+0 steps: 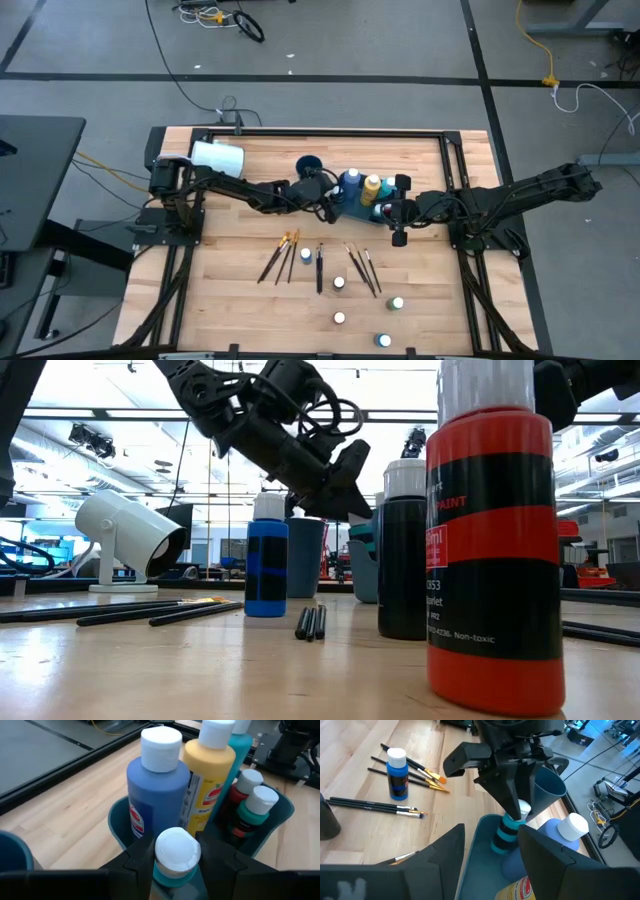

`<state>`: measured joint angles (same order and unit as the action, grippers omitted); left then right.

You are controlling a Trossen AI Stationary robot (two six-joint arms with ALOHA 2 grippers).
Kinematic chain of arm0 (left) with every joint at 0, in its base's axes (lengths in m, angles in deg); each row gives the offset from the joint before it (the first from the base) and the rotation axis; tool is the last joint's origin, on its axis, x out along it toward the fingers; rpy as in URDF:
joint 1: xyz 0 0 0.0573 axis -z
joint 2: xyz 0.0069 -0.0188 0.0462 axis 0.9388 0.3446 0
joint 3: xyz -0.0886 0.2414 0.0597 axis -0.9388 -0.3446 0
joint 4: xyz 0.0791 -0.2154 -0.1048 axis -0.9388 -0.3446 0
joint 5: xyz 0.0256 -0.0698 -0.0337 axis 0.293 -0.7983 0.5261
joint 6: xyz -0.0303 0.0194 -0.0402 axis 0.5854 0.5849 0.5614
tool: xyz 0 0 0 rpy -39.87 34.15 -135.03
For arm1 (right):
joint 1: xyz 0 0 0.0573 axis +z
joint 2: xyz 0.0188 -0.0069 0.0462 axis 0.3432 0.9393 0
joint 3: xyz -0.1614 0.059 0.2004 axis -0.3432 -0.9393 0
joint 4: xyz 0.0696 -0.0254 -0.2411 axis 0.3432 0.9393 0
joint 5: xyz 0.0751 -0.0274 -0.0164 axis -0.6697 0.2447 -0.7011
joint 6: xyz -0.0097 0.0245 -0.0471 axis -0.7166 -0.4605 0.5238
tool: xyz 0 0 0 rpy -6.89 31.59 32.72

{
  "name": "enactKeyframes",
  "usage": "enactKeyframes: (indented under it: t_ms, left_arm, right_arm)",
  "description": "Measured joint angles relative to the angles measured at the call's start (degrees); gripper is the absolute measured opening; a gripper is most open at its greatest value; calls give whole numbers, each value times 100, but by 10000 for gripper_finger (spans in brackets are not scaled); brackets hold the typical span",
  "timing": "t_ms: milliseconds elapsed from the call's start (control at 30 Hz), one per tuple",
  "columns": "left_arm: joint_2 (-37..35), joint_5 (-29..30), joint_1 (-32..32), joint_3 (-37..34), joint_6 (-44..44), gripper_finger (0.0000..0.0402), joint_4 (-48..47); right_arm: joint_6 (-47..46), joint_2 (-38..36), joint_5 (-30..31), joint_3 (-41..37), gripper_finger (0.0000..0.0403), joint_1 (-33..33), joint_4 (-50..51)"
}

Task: Pick & Place Paint Supplies
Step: Put the small light blue paint bottle into the blue bin, then put the small blue paint bottle into the blue bin

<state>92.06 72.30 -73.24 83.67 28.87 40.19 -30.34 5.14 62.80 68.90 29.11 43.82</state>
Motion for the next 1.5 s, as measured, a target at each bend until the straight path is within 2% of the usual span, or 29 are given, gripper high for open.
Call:
enactKeyframes:
  t_ms: [233, 433, 700, 1000, 1300, 1500]
  left_arm:
    - [1, -93, -107, -145, -41, 131, 191]
    - [1, -295, -151, -147, -59, 149, 309]
    - [1, -331, -146, -147, -53, 131, 238]
    - [1, -349, -158, -147, -50, 179, 161]
    - [1, -352, -157, -147, -42, 185, 195]
    - [-1, -648, -157, -147, -116, 186, 513]
  right_arm:
    - [-13, 0, 0, 1, 190, -1, -5]
    - [-12, 0, 0, 0, 190, 0, -16]
    - [-11, 0, 0, 1, 190, -2, -40]
    - [-11, 0, 0, 1, 190, 0, -45]
    - [-17, 0, 0, -1, 190, -2, -47]
    - [-129, 0, -11, 0, 190, -1, -49]
